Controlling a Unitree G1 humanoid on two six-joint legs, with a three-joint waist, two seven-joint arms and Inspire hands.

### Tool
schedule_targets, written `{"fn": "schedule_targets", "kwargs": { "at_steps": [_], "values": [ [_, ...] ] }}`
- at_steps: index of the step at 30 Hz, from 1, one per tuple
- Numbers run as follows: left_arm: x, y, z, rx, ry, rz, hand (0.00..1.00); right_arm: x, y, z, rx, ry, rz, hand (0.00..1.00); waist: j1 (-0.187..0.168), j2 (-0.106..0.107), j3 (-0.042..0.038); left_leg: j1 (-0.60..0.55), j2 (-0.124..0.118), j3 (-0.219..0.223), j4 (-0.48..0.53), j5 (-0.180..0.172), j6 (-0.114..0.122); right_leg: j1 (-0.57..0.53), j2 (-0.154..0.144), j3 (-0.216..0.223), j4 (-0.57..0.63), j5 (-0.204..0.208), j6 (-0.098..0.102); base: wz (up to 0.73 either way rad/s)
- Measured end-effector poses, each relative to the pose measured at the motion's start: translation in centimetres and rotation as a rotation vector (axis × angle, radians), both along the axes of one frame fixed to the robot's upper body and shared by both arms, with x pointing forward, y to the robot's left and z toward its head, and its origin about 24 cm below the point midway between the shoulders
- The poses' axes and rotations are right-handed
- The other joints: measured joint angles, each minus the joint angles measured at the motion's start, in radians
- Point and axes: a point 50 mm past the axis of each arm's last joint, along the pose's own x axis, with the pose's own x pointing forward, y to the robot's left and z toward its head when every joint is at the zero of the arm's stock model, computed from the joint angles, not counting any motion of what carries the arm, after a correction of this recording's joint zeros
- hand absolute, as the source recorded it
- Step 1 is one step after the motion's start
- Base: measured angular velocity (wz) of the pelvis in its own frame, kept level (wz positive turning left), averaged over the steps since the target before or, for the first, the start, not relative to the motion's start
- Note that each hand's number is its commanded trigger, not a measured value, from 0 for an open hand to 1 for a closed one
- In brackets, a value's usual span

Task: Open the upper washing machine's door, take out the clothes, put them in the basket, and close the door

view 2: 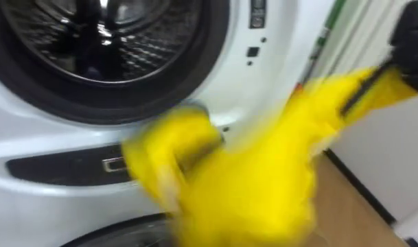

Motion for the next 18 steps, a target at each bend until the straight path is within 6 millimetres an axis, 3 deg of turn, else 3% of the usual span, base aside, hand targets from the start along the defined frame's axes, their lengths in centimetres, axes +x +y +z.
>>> {"fn": "schedule_targets", "kwargs": {
  "at_steps": [8,13,15,18],
  "values": [
    [0.1,0.3,0.1,0.005,0.007,0.002,0.00,-0.8,-1.9,-1.4,0.024,0.062,-0.155,1.00,-0.053,-0.007,-0.0025,-0.007,-0.002,0.047,-0.003,-0.001,-0.001,-0.034,0.012,0.043,0.016,0.001,0.000,-0.19],
    [0.2,0.3,0.1,0.004,0.006,0.008,0.00,-1.5,-3.3,-1.7,0.046,0.061,-0.256,1.00,-0.059,-0.015,-0.0048,-0.006,-0.001,0.063,0.009,-0.001,-0.002,-0.035,0.016,0.060,0.017,0.001,0.000,-0.11],
    [0.2,0.4,0.2,0.006,0.005,0.009,0.00,-1.5,-3.7,-2.0,0.060,0.069,-0.274,1.00,-0.052,-0.018,-0.0049,-0.004,-0.001,0.074,0.009,-0.001,-0.002,-0.038,0.028,0.094,0.015,0.006,0.001,-0.22],
    [0.0,0.4,0.1,0.002,0.021,0.015,0.00,-1.2,-3.7,-2.5,0.077,0.102,-0.280,1.00,-0.039,-0.020,-0.0035,-0.001,-0.002,0.092,0.008,-0.001,-0.002,-0.044,0.030,0.098,0.015,0.014,-0.001,-0.25]
  ]
}}
